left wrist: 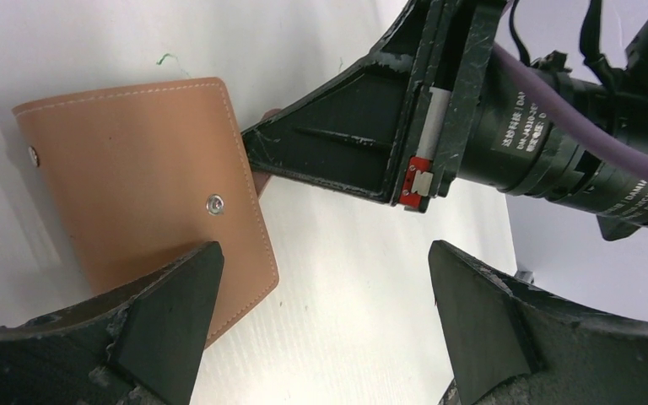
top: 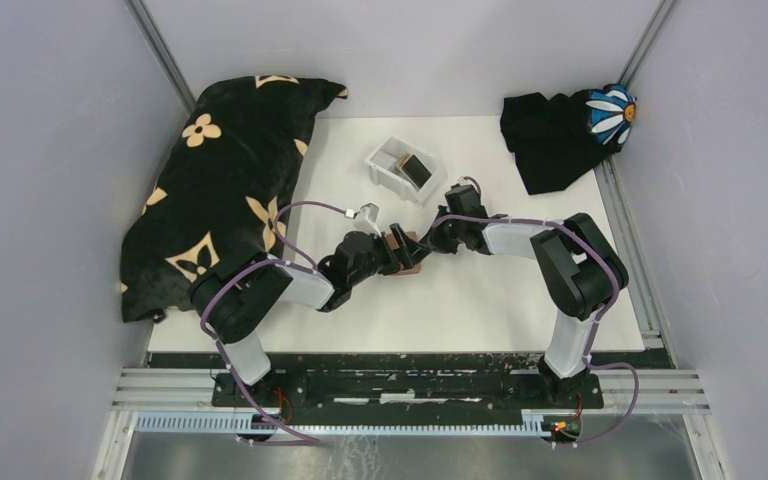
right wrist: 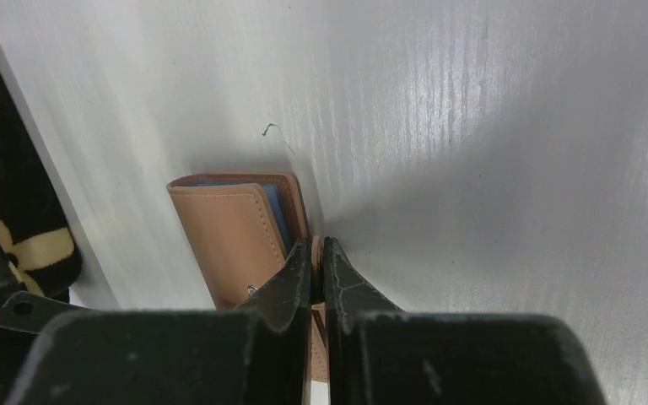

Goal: Put the credit cards into the card holder

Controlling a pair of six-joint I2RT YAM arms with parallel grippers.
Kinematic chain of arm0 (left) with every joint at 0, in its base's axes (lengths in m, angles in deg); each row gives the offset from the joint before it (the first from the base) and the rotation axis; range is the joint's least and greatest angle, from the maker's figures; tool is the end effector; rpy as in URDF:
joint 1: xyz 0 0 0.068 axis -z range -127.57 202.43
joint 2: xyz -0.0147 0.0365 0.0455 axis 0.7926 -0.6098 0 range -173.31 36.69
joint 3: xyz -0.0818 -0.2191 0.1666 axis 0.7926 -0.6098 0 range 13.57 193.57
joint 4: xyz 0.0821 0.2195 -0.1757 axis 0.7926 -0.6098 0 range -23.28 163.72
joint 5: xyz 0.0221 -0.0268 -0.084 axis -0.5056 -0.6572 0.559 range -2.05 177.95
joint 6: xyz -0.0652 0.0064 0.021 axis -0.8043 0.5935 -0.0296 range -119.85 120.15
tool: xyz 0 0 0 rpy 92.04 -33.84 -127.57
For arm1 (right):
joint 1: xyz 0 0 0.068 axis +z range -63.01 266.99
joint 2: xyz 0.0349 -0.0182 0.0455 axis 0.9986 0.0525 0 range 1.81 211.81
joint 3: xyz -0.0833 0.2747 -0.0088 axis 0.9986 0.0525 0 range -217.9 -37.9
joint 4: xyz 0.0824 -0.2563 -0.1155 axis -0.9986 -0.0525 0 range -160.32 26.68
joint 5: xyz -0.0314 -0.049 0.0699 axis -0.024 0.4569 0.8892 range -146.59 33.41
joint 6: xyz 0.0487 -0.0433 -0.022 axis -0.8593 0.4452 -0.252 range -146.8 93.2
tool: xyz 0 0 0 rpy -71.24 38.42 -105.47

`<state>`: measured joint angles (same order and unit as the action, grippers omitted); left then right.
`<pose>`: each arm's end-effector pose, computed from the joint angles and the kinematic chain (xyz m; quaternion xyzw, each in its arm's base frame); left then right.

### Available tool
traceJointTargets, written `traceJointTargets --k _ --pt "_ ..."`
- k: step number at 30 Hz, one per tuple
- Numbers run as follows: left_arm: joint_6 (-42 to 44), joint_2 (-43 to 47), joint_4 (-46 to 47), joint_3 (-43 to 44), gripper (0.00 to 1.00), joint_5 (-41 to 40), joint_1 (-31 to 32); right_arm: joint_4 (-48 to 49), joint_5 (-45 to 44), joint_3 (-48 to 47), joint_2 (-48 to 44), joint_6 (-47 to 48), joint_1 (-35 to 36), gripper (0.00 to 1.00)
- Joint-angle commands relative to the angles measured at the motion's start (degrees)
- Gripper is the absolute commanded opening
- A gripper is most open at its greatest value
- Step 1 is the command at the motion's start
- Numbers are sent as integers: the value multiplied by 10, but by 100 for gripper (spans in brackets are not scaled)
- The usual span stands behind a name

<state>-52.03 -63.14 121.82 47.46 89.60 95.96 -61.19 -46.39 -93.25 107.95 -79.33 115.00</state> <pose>0.2593 -0.2485 0.1188 -0.0525 0.8065 -0.4443 0.3865 0.3530 0.1989 0.1069 0.1672 0.9173 0.2907 0.2145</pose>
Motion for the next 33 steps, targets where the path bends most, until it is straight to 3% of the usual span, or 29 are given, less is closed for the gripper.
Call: traceJointTargets --k 1,8,18,33 --pt "14 23 -26 7 99 -9 9 -4 -20 13 -12 15 4 7" --pt "14 18 -49 14 99 -25 18 -10 -29 13 -20 25 7 9" --pt "3 24 -20 -9 99 -49 18 -18 -56 19 -54 52 7 26" --pt "1 22 0 -20 99 -46 18 -21 -69 24 -88 64 7 29"
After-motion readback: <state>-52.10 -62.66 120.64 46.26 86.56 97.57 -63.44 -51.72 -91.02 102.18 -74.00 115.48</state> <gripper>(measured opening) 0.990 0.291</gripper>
